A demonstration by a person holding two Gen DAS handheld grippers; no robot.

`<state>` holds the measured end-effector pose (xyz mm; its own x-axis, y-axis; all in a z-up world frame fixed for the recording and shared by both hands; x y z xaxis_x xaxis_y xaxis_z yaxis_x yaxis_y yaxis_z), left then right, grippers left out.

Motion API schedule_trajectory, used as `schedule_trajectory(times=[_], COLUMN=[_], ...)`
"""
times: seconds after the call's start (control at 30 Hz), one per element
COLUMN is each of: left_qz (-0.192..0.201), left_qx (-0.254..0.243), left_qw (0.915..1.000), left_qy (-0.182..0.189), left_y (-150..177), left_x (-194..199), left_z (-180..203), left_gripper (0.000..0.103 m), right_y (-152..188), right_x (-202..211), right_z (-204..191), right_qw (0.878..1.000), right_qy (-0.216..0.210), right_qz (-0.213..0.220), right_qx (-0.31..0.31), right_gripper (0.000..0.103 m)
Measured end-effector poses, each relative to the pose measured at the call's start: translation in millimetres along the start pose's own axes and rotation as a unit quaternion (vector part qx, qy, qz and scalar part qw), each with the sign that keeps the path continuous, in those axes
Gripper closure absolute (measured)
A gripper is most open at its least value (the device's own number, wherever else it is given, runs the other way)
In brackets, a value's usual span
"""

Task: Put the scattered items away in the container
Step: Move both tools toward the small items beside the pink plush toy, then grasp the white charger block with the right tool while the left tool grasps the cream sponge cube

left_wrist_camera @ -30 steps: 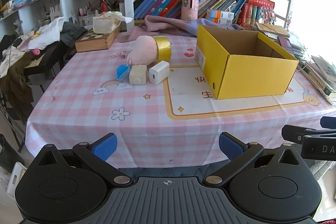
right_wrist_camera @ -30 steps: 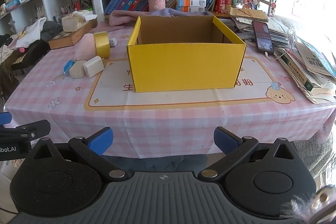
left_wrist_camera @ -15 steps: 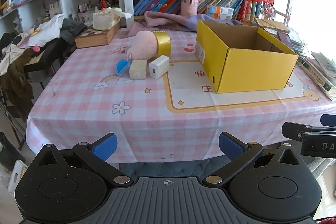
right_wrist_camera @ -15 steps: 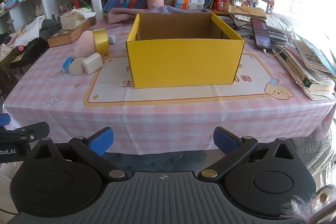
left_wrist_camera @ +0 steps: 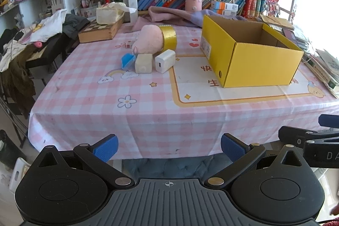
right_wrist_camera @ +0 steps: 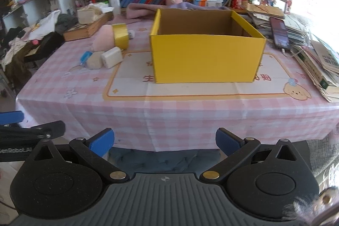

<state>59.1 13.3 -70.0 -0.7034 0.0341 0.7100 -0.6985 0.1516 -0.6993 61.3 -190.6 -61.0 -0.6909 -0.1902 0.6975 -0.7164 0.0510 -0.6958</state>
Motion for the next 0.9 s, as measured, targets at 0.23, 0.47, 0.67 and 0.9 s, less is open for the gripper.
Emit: schedule_trajectory(times=[0.23, 0.47, 0.67, 0.9], left_qz=[-0.008, -0.006, 0.004, 0.014], left_qx=[0.009, 0.021, 0.025, 0.048], left_qw=[0.9998, 0.9993, 0.9986, 0.996], left_qy=[-0.014, -0.031, -0.046, -0.074], left_y=[5.3, 7.7, 7.3, -0.3], left_x=[0.5, 2.1, 4.3, -3.1], left_z=[-13.4, -32.6, -51.0, -83.4], left_gripper=[0.0, 0.0, 0.0, 0.0], right_y=[-1.2, -8.1, -18.5, -37.2], right_x=[-4.4, -14.1, -30.0, -60.6], right_z=[-19.0, -43.9, -62.3, -98.3], right_qw=[1.0, 0.998, 0.997, 0.993], right_qy=[-0.018, -0.035, -0.053, -0.084], right_qz=[-0.003, 0.0, 0.002, 0.003], right_qx=[0.021, 0.052, 0.057, 0.08], right_gripper=[0.0, 0.005, 0.018, 0.021])
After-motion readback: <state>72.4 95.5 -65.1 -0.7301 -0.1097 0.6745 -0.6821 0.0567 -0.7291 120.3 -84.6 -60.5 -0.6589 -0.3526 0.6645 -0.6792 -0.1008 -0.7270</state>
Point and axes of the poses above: each gripper's, at about its wrist camera, not at the fingertips, and x roughly against the way its jaws point, z to its right, y to its underside, the point moved 7 cm from there along -x, roughly the way its jaws point, and after that the axes turned 8 degrees about -x, right-handed, at the moved point
